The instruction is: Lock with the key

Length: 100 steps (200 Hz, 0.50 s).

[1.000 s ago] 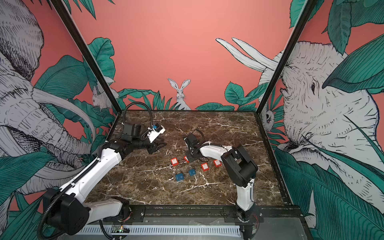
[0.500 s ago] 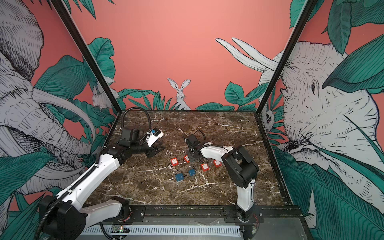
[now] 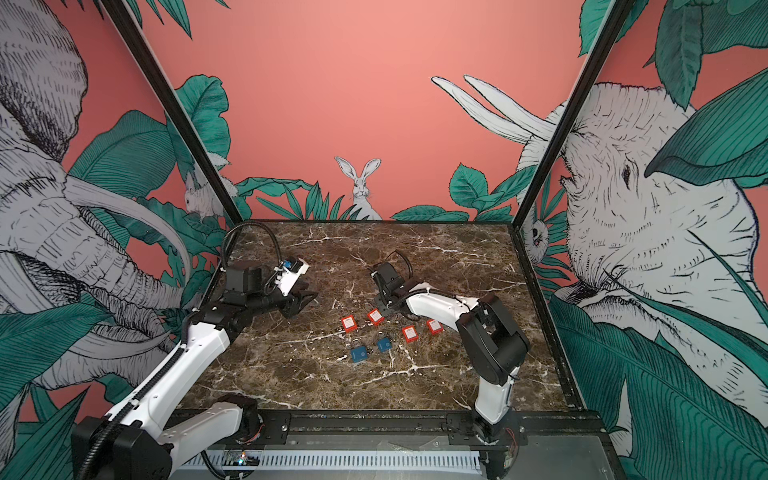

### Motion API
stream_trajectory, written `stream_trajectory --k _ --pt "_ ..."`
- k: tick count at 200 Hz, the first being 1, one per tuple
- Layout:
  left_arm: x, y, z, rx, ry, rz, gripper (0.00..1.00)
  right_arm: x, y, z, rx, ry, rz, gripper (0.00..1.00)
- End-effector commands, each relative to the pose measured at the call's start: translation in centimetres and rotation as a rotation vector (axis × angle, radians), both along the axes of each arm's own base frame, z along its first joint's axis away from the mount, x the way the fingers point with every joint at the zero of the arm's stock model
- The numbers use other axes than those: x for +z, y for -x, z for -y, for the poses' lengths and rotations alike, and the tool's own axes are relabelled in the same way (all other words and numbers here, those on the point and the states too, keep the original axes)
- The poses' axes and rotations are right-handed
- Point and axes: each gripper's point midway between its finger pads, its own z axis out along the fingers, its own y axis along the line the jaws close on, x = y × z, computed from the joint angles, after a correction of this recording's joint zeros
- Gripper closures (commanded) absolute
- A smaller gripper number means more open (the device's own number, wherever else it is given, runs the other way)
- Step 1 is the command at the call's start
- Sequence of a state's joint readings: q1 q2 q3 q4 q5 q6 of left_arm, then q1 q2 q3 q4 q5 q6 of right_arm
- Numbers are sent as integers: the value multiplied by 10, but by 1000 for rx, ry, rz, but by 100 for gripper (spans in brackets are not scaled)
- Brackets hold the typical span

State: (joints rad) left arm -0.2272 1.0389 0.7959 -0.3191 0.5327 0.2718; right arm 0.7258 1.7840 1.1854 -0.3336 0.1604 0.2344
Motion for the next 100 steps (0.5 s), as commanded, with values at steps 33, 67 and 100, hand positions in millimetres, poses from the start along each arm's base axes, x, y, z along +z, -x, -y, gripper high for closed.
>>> stream_trajectory --k 33,67,100 --pt "0 2 -5 33 46 6 53 -18 -1 4 31 71 -50 68" --pt "-5 -6 -29 153 34 17 53 6 -1 8 45 14 36 65" --pt "-22 -24 -93 446 -30 105 38 57 -8 54 -25 -37 209 53"
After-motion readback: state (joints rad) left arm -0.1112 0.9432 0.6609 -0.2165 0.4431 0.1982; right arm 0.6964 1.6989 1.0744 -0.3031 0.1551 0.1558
